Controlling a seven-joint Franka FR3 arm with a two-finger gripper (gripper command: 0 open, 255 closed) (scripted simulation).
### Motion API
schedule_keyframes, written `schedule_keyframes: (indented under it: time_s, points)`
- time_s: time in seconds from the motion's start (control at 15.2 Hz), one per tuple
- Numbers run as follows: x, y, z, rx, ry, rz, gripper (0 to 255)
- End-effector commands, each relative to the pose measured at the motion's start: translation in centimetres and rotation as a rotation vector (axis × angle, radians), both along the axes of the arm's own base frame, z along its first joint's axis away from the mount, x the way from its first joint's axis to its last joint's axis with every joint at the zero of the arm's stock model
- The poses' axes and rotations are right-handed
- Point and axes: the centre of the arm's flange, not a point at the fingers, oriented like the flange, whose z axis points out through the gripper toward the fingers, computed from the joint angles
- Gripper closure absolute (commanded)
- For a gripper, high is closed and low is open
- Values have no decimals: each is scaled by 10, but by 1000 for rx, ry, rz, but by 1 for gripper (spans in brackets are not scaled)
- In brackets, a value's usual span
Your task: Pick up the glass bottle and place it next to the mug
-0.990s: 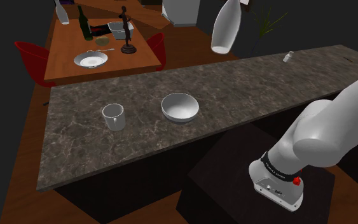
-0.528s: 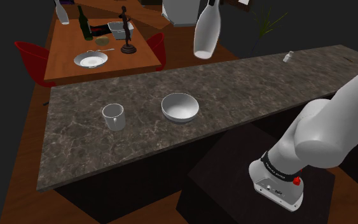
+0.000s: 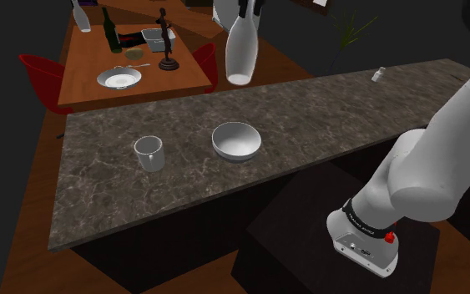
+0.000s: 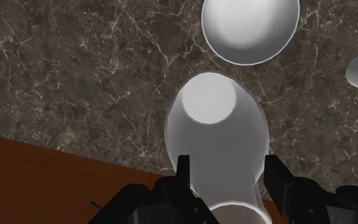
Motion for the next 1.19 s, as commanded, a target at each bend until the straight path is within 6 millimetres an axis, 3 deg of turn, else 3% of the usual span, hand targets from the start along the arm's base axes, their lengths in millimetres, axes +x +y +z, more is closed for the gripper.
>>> schedule_keyframes:
  time_s: [0.0, 1.12]
  points:
    - [16, 19, -7, 0, 0, -1, 255]
    - [144, 190, -70, 0, 0, -1, 255]
